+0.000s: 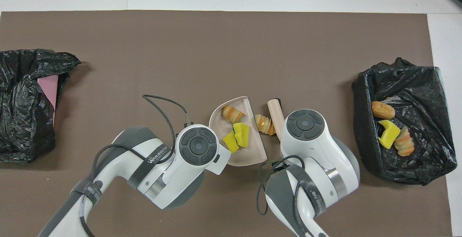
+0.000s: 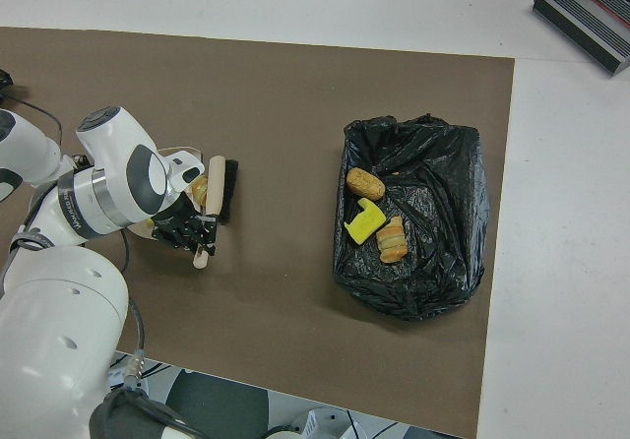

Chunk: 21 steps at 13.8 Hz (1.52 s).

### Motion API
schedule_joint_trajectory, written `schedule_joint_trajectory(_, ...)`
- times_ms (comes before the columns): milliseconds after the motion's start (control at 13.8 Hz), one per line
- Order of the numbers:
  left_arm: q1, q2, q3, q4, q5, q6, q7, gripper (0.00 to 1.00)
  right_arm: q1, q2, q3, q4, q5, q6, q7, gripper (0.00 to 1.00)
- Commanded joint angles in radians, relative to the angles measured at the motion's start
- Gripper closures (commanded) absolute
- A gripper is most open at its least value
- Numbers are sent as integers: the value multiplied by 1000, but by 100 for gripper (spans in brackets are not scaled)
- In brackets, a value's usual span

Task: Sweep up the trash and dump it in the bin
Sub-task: 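Sweep the bread and sponge pieces into the dustpan with the right gripper, then carry the loaded dustpan toward the black bag with the left gripper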

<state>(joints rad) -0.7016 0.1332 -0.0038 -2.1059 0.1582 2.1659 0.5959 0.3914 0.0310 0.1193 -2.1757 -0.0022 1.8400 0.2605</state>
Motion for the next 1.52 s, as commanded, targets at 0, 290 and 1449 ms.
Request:
schedule_joint_trajectory(0, -18, 34, 10, -3, 11, 90, -7, 100, 36, -20, 2, -13, 73, -5, -7, 100)
schedule_joint_trajectory(290, -10, 39, 10, 4, 11, 92, 16, 100, 67, -26, 2, -3, 74, -36, 11, 100)
schedule_joint_trajectory(1449, 434, -12, 11, 229, -219, -122, 651, 100, 69, -29, 46, 134, 106, -67, 245, 100)
